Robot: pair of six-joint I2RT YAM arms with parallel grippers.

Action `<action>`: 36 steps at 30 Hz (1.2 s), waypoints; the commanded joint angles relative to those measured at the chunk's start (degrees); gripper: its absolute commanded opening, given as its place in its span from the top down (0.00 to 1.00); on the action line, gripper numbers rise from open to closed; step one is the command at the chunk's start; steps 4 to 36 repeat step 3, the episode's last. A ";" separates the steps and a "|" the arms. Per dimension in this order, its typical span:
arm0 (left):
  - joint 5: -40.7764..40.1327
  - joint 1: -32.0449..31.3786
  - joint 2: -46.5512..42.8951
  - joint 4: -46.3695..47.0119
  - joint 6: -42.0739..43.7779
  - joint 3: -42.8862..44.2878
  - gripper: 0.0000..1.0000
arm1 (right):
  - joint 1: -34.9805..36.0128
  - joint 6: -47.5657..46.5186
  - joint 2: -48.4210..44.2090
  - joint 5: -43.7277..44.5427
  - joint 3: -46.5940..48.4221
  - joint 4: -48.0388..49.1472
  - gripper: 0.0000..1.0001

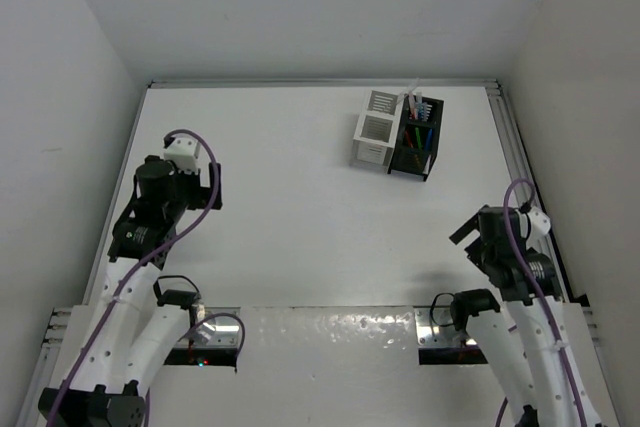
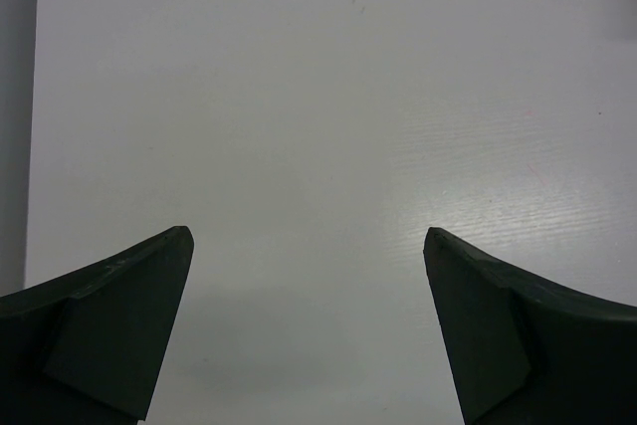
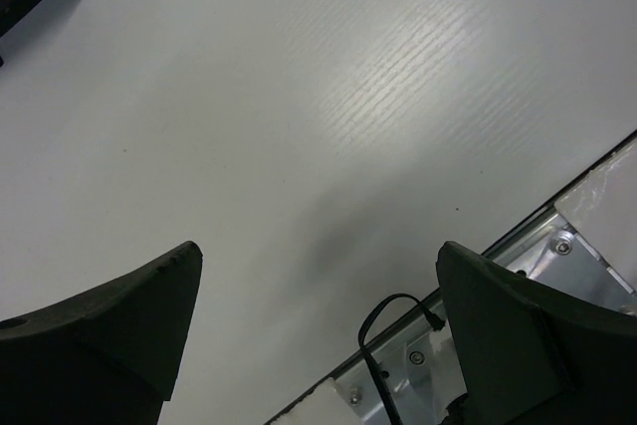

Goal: Sort the stationery into containers
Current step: Reset both arms

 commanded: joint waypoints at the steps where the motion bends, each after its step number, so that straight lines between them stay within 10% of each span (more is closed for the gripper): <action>1: -0.75 -0.43 -0.61 2.31 -0.46 -0.12 0.00 | -0.06 0.73 1.19 1.16 2.38 1.39 0.01; 36: -0.66 -0.26 -0.44 2.31 -0.54 -0.12 0.00 | -0.06 -0.14 1.19 1.59 2.47 2.00 0.01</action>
